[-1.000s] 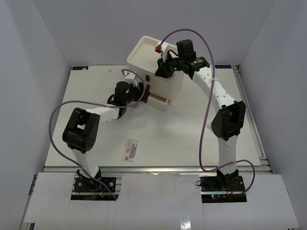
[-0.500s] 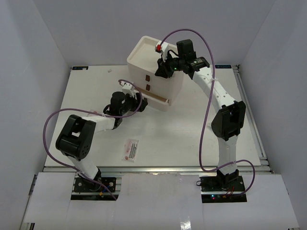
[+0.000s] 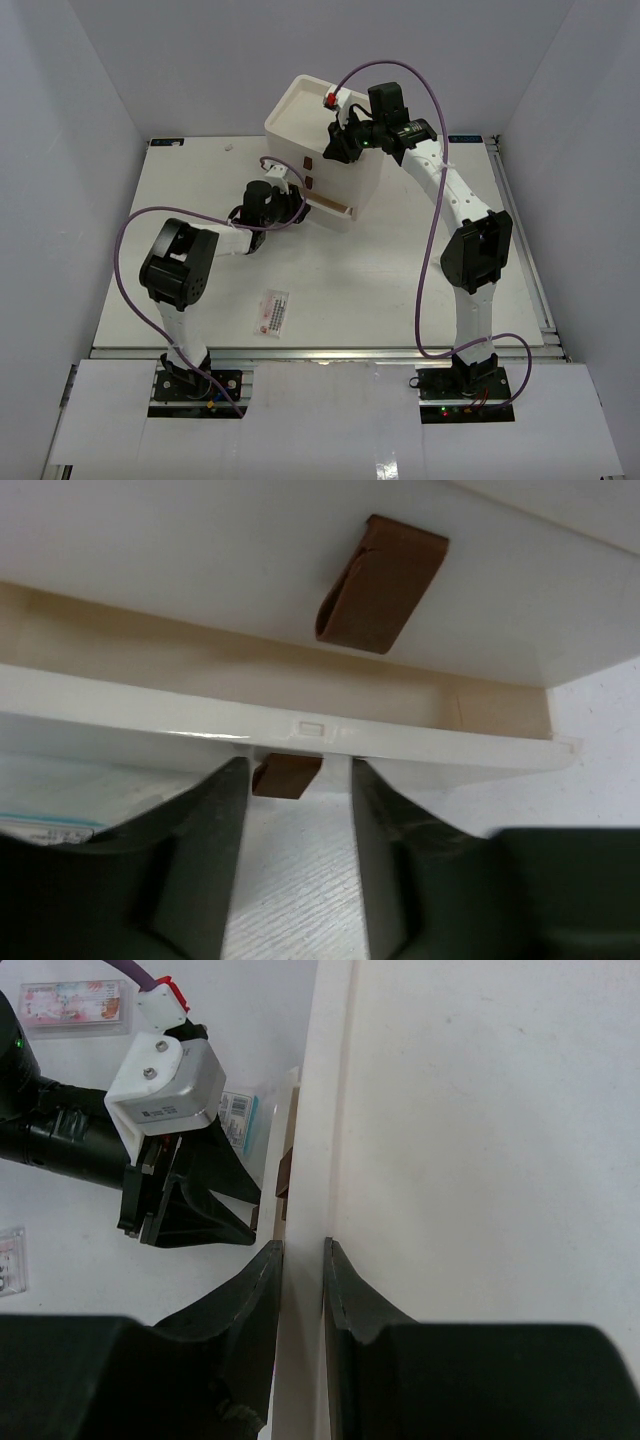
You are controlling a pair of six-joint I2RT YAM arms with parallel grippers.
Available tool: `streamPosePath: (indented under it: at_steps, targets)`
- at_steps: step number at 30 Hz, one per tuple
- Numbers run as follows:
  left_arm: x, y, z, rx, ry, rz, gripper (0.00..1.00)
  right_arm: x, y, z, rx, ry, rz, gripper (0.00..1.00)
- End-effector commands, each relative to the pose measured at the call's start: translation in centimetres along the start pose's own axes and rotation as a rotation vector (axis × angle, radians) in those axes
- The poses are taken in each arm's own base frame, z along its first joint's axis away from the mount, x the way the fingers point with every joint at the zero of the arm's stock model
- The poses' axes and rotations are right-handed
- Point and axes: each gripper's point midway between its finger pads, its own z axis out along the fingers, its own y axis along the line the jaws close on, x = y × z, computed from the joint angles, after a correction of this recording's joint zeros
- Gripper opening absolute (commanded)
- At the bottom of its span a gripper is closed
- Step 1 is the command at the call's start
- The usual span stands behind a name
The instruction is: Organize the makeup
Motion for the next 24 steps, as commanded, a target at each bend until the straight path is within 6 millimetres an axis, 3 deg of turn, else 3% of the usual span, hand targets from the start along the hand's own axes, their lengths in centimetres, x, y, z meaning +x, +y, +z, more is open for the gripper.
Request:
streamPosePath:
  at_steps: [1,14,24]
  targets:
    - [-2.0,0.0,0.9,-0.007,-0.04,0.015,0.47,2.6,5.3,1.0,-0.176,0.083,0.137,0.2]
    - [-0.9,0.2,0.4,-0.018,-0.029,-0.02,0.15,2.8,5.3,0.9,-0.169,0.088,0.135,0.2]
    - [0.1,0.0,-3.5,-0.046,-0.037,-0.029,0.04,3.0,5.1,0.7,-0.155,0.097,0.131,0.2]
